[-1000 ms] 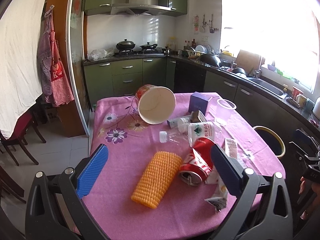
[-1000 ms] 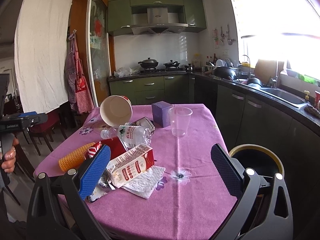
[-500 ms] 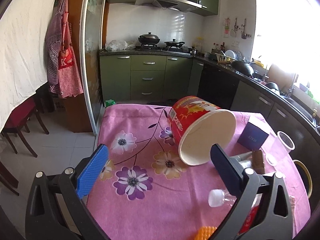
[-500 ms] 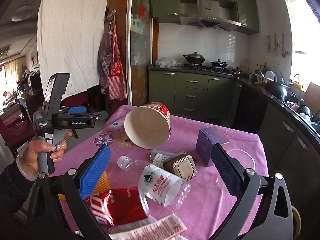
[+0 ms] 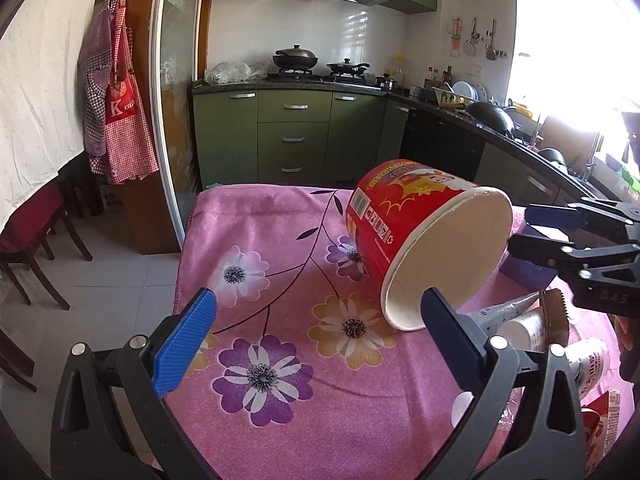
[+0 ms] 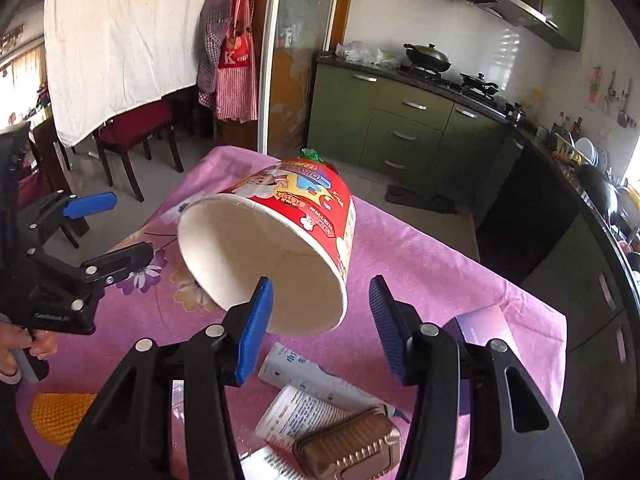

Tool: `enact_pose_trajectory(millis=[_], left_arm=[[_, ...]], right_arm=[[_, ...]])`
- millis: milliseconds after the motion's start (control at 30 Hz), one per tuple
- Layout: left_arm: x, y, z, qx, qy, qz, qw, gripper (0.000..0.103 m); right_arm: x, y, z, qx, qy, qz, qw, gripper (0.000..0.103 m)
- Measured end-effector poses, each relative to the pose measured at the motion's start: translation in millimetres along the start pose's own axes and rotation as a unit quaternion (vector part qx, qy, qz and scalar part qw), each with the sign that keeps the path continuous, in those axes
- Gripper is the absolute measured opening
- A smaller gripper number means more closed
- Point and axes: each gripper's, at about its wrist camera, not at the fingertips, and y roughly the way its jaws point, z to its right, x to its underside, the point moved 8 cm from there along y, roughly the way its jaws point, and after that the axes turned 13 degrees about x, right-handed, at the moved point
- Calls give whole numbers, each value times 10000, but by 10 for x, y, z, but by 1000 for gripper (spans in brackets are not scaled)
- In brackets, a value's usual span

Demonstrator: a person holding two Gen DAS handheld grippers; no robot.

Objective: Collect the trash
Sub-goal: 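Reach the right gripper to the red paper bowl rim and close, then carry the red paper bowl with the right gripper over the bin and release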

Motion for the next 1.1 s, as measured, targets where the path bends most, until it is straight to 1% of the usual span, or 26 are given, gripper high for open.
enact_pose_trajectory(millis=[100,200,267,300,333,400,467,567,700,733,800,900,933,1000,1100], left_arm=[[18,20,35,-18,72,-25,10000,97],[48,58,68,27,95,-109,9999,97],[74,91,97,41,138,-176,9997,97],[82,97,105,29,152,-190,9997,97],[88,103,112,31,161,-202,9997,97],[94,107,120,60,163,-205,9996,97],[85,98,103,59,127,-168,9998,97],[66,64,70,127,42,-95,9999,97],[2,-36,113,510,-35,151,9986,98],[-16,-77,154,626,2,237,9978,98],[-46,-147,206,563,144,388,9976,97],[-94,-266,319,745,344,654,9945,97],[-100,-285,338,725,384,703,9941,97],[-91,-260,344,687,416,651,9946,97],[-70,-205,294,674,334,531,9958,97]], right_arm=[[-81,312,-29,214,-107,-122,9996,50],[-144,497,-83,200,-103,-269,9994,42],[-157,597,-90,120,-91,-376,9992,30],[-161,637,-90,79,-51,-422,9991,18],[-156,646,-71,67,5,-431,9990,14],[-146,633,-61,-136,175,-490,9986,8],[-150,589,-43,-393,372,-533,9971,7],[-191,466,30,-467,583,-477,9961,5],[-282,203,190,-482,790,-334,9952,5],[-306,133,237,-394,810,-306,9955,6],[-355,30,386,-8,834,-216,9963,5],[-402,-105,755,396,1089,-178,9931,5],[-407,-171,868,468,1156,-148,9921,5],[-392,-390,1137,559,1313,-53,9897,5],[-248,-795,1675,717,1650,44,9837,5]])
